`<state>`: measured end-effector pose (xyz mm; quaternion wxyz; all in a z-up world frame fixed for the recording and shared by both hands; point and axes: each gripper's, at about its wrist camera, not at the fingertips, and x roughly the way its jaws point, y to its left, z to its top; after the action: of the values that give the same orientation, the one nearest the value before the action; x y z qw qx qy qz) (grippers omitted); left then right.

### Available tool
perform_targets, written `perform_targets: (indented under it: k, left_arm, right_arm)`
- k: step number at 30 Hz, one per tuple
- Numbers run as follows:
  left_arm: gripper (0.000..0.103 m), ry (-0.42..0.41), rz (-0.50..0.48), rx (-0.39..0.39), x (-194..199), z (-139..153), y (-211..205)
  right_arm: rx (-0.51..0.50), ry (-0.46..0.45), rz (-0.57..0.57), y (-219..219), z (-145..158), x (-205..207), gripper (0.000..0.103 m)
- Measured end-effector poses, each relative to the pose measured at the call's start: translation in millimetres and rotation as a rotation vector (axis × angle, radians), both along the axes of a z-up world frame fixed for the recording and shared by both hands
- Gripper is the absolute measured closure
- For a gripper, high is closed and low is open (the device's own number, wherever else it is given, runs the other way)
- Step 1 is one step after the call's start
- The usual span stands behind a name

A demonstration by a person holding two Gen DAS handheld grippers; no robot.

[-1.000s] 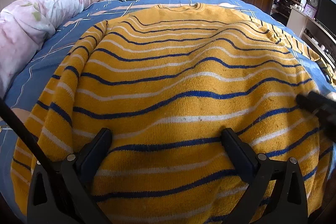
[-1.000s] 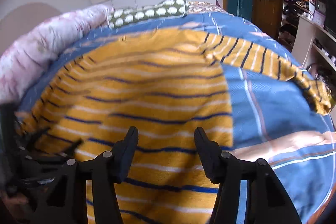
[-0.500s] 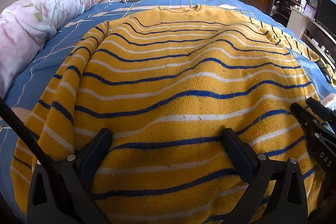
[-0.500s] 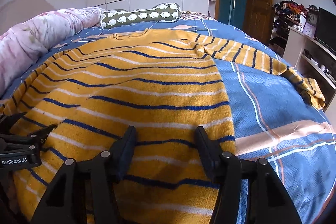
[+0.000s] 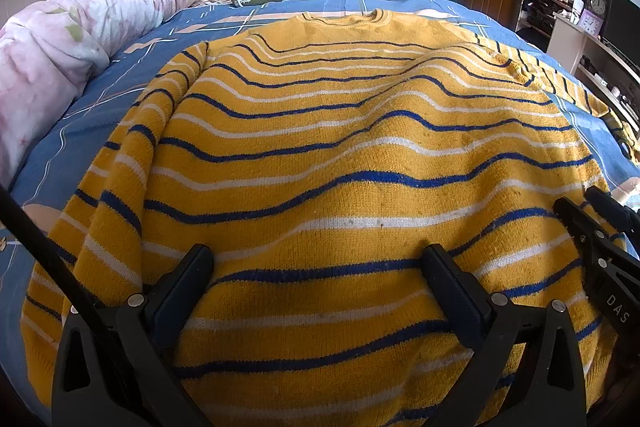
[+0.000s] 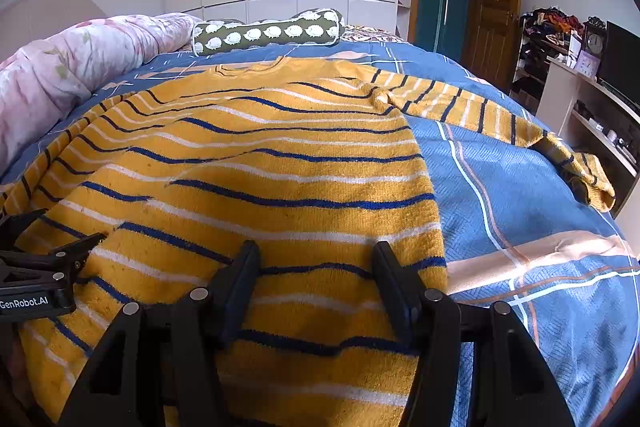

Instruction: Fold small clothes

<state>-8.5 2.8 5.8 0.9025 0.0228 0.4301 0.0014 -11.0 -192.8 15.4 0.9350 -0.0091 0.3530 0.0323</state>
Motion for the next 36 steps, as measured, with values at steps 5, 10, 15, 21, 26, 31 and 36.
perform_targets:
  k: [5,10,15,21,26,31,36]
  left_arm:
    - [0.0,0.006,0.0,-0.004,0.1,-0.1,-0.3]
    - [0.0,0.007,0.0,-0.004,0.1,-0.2,-0.4]
    - [0.0,0.007,0.0,-0.003,0.1,-0.3,-0.7]
    - [0.0,0.003,0.0,-0.002,-0.2,0.0,-0.9]
    - [0.0,0.002,0.001,-0.002,-0.2,0.2,-0.8]
    - [0.0,0.004,0.0,0.001,-0.4,0.1,-1.0]
    - [0.008,0.048,-0.001,-0.047,-8.3,12.5,9.6]
  right_arm:
    - [0.0,-0.002,0.0,-0.6,-0.1,-0.8,0.04]
    - [-0.011,-0.006,-0.003,0.7,0.1,-1.6,0.04]
    - [-0.015,-0.008,-0.003,1.3,0.2,-2.2,0.04]
    - [-0.02,-0.011,-0.005,1.7,0.0,-3.5,0.039]
    - [-0.024,-0.012,-0.006,1.5,-0.3,-3.9,0.039]
    - [-0.026,-0.009,-0.006,2.0,-1.0,-3.7,0.039]
    - [-0.062,0.004,-0.012,6.2,-1.0,-1.8,0.037]
